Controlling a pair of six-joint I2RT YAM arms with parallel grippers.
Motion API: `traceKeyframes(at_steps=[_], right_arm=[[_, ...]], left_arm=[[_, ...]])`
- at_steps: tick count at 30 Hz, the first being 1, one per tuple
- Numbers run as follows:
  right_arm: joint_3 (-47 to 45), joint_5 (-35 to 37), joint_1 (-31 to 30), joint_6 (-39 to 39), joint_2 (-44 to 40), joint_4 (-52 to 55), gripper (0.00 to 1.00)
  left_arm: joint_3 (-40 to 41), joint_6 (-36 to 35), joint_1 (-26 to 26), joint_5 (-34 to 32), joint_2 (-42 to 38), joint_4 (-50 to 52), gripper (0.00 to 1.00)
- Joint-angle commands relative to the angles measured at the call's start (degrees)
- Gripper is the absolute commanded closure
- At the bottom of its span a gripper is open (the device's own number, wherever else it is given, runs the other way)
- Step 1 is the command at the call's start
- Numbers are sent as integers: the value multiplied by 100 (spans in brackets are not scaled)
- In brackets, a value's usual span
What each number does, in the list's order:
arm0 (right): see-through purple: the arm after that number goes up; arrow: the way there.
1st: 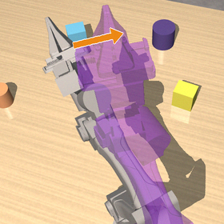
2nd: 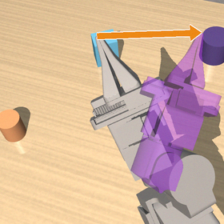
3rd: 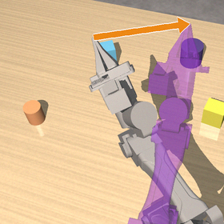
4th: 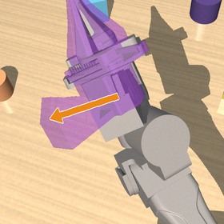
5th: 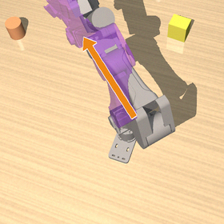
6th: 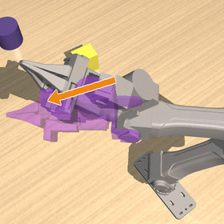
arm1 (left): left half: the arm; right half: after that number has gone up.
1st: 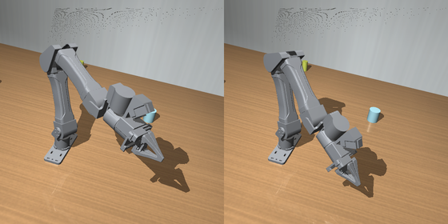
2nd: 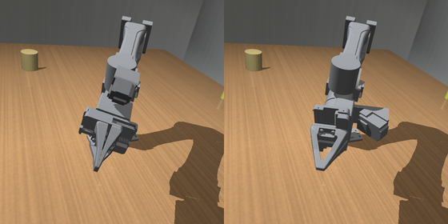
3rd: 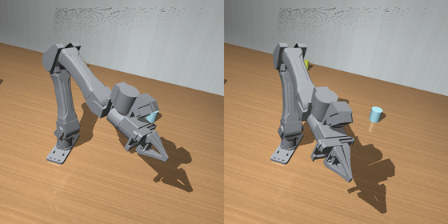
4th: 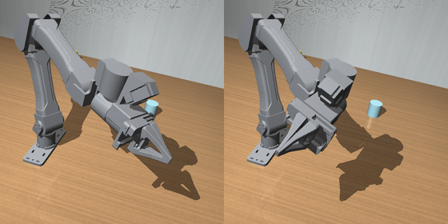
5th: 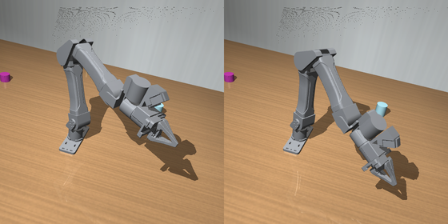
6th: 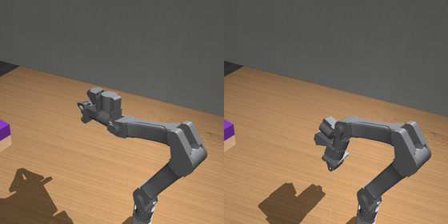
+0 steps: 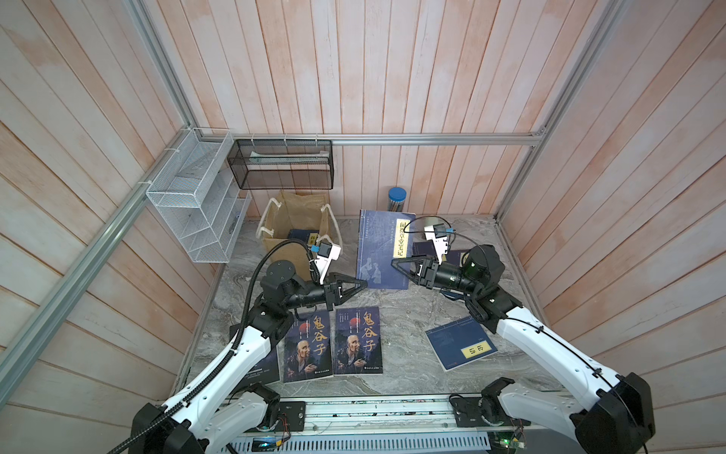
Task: Put the books into the canvas bag
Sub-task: Pick up the book from the center of the board.
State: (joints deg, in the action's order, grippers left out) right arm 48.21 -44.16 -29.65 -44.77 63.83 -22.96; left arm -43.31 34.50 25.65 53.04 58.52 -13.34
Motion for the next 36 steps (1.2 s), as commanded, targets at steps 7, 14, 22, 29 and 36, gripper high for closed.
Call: traceKeyframes(at_steps=[7,14,22,29,36], right_arm=[[-73,-159,1,-24,-221,-452,100],[-280,-117,4,-116,-164,-710,100],[-267,-66,-32,-255,-181,-772,100],[-127,-83,-32,-159,-118,-674,100],[-182,108,-41,-341,71,-897,100]], left_arm=[[-82,-149,-12,-326,2,-28,100],[-500,69,-49,-780,205,95,61],[-713,844,-315,-791,536,-688,55],[-687,1738,-309,-397,1081,-1718,55],[-923,1398,-345,-165,946,-1203,100]])
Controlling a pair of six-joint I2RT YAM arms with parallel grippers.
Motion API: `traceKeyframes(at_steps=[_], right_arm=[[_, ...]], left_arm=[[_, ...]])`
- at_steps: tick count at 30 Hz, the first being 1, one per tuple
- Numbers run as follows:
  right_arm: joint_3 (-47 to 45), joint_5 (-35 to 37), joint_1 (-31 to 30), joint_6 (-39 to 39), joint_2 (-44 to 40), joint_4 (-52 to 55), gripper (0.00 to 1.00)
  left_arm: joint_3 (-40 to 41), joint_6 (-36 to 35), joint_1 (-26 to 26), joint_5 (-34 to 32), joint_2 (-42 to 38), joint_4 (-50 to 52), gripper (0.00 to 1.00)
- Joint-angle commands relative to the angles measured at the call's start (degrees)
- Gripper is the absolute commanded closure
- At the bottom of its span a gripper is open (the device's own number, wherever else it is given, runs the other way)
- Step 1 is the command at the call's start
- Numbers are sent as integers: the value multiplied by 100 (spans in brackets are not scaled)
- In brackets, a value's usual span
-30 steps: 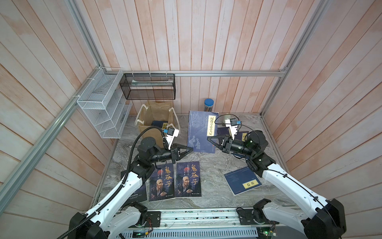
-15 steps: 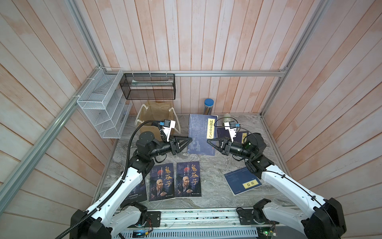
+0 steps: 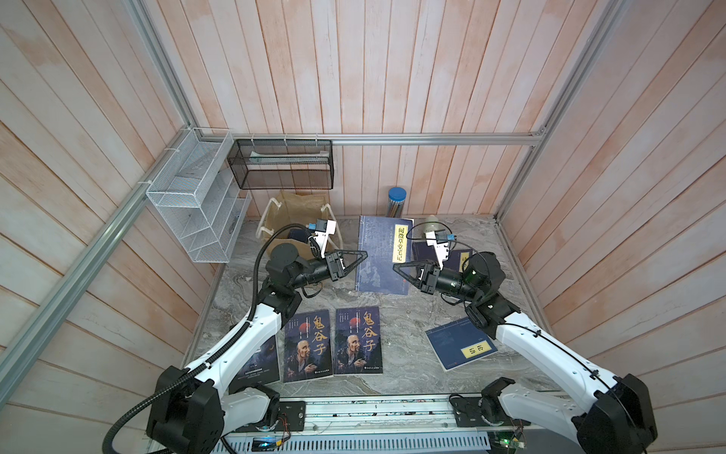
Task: Put the books into the canvas bag
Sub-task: Pick up the book from the center of the board.
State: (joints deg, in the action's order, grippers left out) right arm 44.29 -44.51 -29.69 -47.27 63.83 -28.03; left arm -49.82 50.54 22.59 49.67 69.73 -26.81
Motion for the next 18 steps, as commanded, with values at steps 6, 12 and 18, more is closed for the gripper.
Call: traceKeyframes(at_steps=[6,12,18], right_arm=[[701,315,-50,77,304,336,73],[1356,1070,-66,540,727,1342,61],[2277,1753,-211,629,1666,1866,59]], left_arm=[[-800,-1503,-286,-386,-599,1820,100],[-1984,-2711,-879,-1086,-510,3849,100],[-3368,-3598,-1374,-2088,-41,5177,100]])
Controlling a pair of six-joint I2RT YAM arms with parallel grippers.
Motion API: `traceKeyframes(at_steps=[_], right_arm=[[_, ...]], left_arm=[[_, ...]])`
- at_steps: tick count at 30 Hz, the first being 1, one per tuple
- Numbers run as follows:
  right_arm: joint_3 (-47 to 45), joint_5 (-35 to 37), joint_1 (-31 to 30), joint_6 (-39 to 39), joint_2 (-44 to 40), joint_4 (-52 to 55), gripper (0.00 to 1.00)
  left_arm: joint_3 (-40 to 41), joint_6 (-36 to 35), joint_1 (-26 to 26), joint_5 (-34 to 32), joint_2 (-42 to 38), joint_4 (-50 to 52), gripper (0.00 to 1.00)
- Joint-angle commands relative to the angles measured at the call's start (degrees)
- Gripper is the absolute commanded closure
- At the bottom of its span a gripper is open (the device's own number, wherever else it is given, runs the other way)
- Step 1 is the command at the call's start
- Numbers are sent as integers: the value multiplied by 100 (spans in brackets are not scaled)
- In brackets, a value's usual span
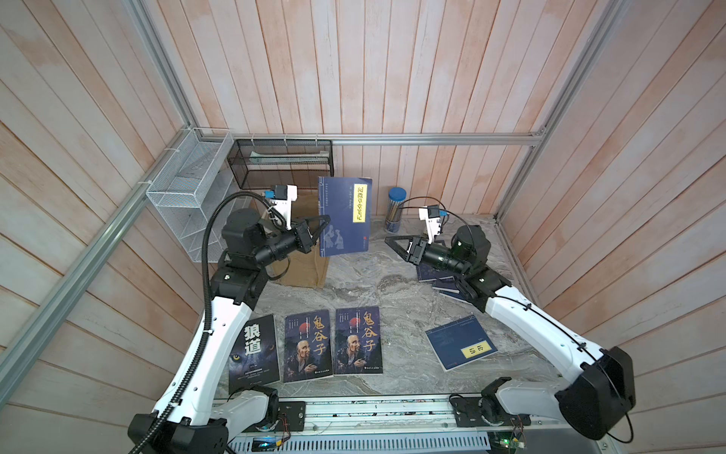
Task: Put the books into the canvas bag
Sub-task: Pick up the book from the center of the board, then place the book in the canvas bag.
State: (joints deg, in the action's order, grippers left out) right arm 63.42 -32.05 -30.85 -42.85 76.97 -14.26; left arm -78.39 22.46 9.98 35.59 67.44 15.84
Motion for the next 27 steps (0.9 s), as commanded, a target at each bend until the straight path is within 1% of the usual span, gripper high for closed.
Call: traceKeyframes(at_steps=[1,3,5,8,11,20,27], right_arm=[[581,598,-153,249,550,553,59],[997,957,-254,368,931,776,58],[1430,1546,-407,437,1311,1050,56],[1952,1844,-567,471,1852,1083,54],[2555,1784,-681,449,2435,1126,53],[4162,1153,-798,76,4091,1087,52],[5010,790,-839,-51,4930,1270,52]], left_arm=[[-765,-963,-135,-895,297,1092,100],[-1181,-1300,-145,-1317,511,1355,100],[-1476,-1670,-169,-1736,741,1511,100],[-1822,-2051,-304,-2101,1078,1721,100],[-2084,-2228,-415,-2248,1418,1830,100],[-2902,-2709,-610,-2624,2562,2513,100],[-3357,-3068,-664,-2599,3312,3245,100]])
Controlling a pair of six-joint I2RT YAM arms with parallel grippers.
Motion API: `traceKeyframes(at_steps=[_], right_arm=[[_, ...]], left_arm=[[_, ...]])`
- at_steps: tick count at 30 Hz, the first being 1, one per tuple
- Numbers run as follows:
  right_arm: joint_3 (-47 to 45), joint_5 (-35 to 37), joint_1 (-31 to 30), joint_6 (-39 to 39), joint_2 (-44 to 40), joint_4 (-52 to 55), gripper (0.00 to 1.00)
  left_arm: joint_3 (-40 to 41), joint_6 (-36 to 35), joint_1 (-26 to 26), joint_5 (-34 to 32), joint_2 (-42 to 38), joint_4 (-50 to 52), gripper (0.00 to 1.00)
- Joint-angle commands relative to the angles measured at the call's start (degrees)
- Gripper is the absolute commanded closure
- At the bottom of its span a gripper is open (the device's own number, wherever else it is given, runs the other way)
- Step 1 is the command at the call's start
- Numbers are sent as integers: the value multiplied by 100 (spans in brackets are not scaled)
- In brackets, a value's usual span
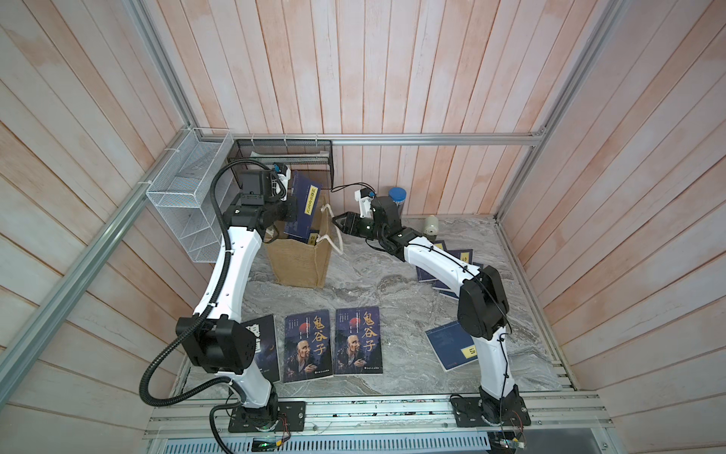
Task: Put the books into the canvas bag
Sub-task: Place the book in the canvas bag.
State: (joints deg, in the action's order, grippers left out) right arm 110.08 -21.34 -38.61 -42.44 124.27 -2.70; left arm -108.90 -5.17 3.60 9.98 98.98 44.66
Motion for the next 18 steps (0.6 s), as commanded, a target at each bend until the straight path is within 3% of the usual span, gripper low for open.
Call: traceKeyframes(at_steps=[1,8,11,18], right_arm=[[410,-325,-68,-94,280,121,52],[766,-467,-112,-69,593,156,52],[932,-555,-120,-17,734,197,58],[1357,-778,-177,235,992,522,66]], left_arm=[[-381,-317,-32,-76,264,472,100],[-523,-338,-34,-628,534,816,100],[-618,-369,-33,-799,623,919,100],[-914,-345,-34,-111,1004,1184,100]])
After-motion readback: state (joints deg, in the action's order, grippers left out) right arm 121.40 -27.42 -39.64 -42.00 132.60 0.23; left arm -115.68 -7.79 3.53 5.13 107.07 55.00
